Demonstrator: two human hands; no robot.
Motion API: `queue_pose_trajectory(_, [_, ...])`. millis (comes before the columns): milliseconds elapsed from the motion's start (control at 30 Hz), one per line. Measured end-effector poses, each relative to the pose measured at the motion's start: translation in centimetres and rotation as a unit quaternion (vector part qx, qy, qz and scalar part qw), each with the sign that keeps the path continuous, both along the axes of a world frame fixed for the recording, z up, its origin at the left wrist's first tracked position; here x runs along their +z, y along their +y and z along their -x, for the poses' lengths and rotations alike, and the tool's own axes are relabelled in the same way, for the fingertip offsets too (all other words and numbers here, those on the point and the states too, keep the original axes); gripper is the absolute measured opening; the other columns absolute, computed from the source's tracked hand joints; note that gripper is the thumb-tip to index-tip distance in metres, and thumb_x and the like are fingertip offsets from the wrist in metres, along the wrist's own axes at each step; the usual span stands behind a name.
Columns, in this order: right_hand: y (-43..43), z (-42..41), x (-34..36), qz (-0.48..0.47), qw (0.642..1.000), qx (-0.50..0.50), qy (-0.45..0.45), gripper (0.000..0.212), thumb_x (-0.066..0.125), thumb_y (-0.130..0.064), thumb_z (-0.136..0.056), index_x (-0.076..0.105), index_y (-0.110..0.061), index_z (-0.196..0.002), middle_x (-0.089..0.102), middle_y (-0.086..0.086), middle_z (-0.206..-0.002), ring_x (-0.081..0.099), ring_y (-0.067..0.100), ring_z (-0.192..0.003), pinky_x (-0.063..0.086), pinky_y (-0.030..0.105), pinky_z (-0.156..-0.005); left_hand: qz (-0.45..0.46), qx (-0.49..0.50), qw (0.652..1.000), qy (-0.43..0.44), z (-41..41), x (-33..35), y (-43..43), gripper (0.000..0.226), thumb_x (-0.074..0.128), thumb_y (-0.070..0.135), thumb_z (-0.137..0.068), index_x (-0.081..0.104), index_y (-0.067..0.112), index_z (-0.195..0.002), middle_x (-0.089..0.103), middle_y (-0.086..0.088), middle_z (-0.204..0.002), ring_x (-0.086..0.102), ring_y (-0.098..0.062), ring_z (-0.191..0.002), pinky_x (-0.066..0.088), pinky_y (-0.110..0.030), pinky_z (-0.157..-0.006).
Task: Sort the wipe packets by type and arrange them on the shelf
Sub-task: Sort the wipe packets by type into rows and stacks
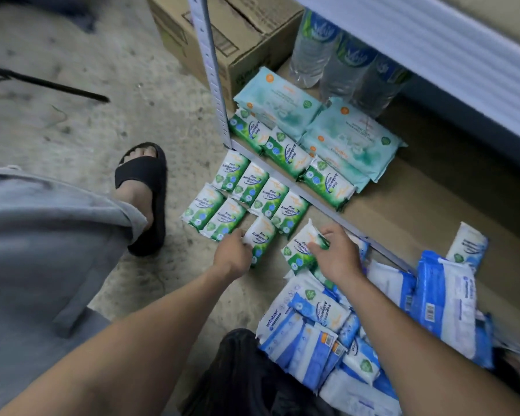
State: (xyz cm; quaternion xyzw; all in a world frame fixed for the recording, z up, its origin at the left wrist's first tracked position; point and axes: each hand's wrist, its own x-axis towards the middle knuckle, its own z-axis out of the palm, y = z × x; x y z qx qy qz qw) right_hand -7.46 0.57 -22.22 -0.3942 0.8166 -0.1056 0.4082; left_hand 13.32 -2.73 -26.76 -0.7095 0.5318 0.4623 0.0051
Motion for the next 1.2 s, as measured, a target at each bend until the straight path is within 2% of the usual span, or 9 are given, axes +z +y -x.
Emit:
queue_pose_trajectory(67, [0.1,-1.7,0.0,-0.021,1.000,0.009,0.002,0.029,0.073,-0.026,-0.090,0.052,-0.018,-0.109,0.065,0.012,-0.120,0.059,0.030,-0.103,0.048,0.035,-0.080,-0.001,-0.003,1.000,-0.018,-1.6,0.0,0.1,0.033,0.046,0.012,-0.099,0.052,0.007,-0.131,0.063,-0.015,-0.123,0.059,-0.035,-0.108,0.049,-0.035,-0.081])
queue_pose_trajectory(133, [0.1,-3.4,-0.2,-0.038,0.999,0.010,0.000,0.029,0.070,-0.025,-0.092,0.054,-0.017,-0.114,0.064,0.012,-0.120,0.055,0.025,-0.091,0.042,0.030,-0.069,-0.005,0.001,1.000,-0.022,-2.9,-0.5,0.3,0.038,0.047,0.014,-0.099,0.049,0.009,-0.137,0.061,-0.014,-0.128,0.058,-0.033,-0.111,0.050,-0.038,-0.086])
queue_pose_trajectory(267, [0.1,-5.7,-1.1,-0.059,0.997,0.034,-0.020,0.027,0.066,-0.020,-0.096,0.053,-0.015,-0.120,0.062,0.011,-0.122,0.052,0.014,-0.074,0.039,0.020,-0.053,-0.009,0.025,1.000,-0.003,-4.1,-1.2,0.3,0.037,0.048,0.015,-0.099,0.051,0.012,-0.136,0.062,-0.012,-0.125,0.061,-0.029,-0.103,0.049,-0.033,-0.079])
queue_pose_trajectory(367, [-0.1,-6.3,-2.0,-0.069,0.996,0.052,-0.019,0.028,0.063,-0.016,-0.097,0.054,-0.016,-0.124,0.060,0.010,-0.131,0.060,0.020,-0.085,0.048,0.025,-0.068,0.001,0.035,0.999,0.029,-4.0,-1.5,0.1,0.032,0.052,0.016,-0.098,0.054,0.015,-0.130,0.062,-0.010,-0.125,0.061,-0.027,-0.105,0.051,-0.035,-0.084])
queue_pose_trajectory(500, [0.0,-6.3,-2.9,-0.081,0.988,0.125,0.038,0.043,0.064,-0.011,-0.094,0.051,-0.016,-0.134,0.054,0.011,-0.137,0.053,0.029,-0.121,0.047,0.037,-0.095,0.041,-0.040,0.998,0.004,-4.8,-1.9,0.1,0.039,0.055,0.012,-0.094,0.057,0.017,-0.132,0.061,-0.008,-0.132,0.057,-0.028,-0.118,0.047,-0.034,-0.095])
queue_pose_trajectory(667, [0.5,-7.0,-4.2,-0.105,0.980,0.158,0.055,0.046,0.066,-0.012,-0.090,0.055,-0.016,-0.135,0.059,0.009,-0.134,0.052,0.029,-0.125,0.046,0.036,-0.102,0.127,-0.209,0.967,-0.069,-6.7,-2.4,-0.4,0.057,0.052,0.005,-0.086,0.052,0.025,-0.140,0.054,-0.001,-0.136,0.047,-0.028,-0.121,0.044,-0.039,-0.097])
queue_pose_trajectory(867, [0.9,-8.7,-6.8,-0.147,0.985,0.082,0.038,0.056,0.070,-0.020,-0.090,0.051,-0.009,-0.141,0.061,0.012,-0.132,0.051,0.032,-0.127,0.041,0.034,-0.103,0.209,-0.353,0.906,-0.108,-7.2,-4.0,-1.5,0.050,0.054,0.018,-0.095,0.048,0.033,-0.143,0.042,0.001,-0.152,0.036,-0.029,-0.135,0.031,-0.041,-0.104])
queue_pose_trajectory(1033, [1.4,-9.7,-8.4,-0.136,0.989,-0.054,0.031,0.055,0.074,-0.022,-0.086,0.053,-0.008,-0.135,0.069,0.012,-0.120,0.059,0.029,-0.118,0.046,0.033,-0.097,0.211,-0.379,0.894,-0.111,-7.3,-4.9,-2.0,0.049,0.054,0.018,-0.093,0.051,0.029,-0.141,0.044,-0.001,-0.152,0.038,-0.031,-0.136,0.033,-0.044,-0.106])
queue_pose_trajectory(1200, [1.1,-10.5,-9.3,-0.108,0.987,-0.115,0.030,0.055,0.080,-0.018,-0.083,0.048,-0.012,-0.127,0.070,0.012,-0.110,0.066,0.030,-0.105,0.050,0.033,-0.086,0.229,-0.394,0.884,-0.102,-7.7,-5.5,-2.3,0.045,0.066,0.022,-0.086,0.060,0.026,-0.130,0.054,-0.003,-0.141,0.049,-0.033,-0.124,0.041,-0.044,-0.096])
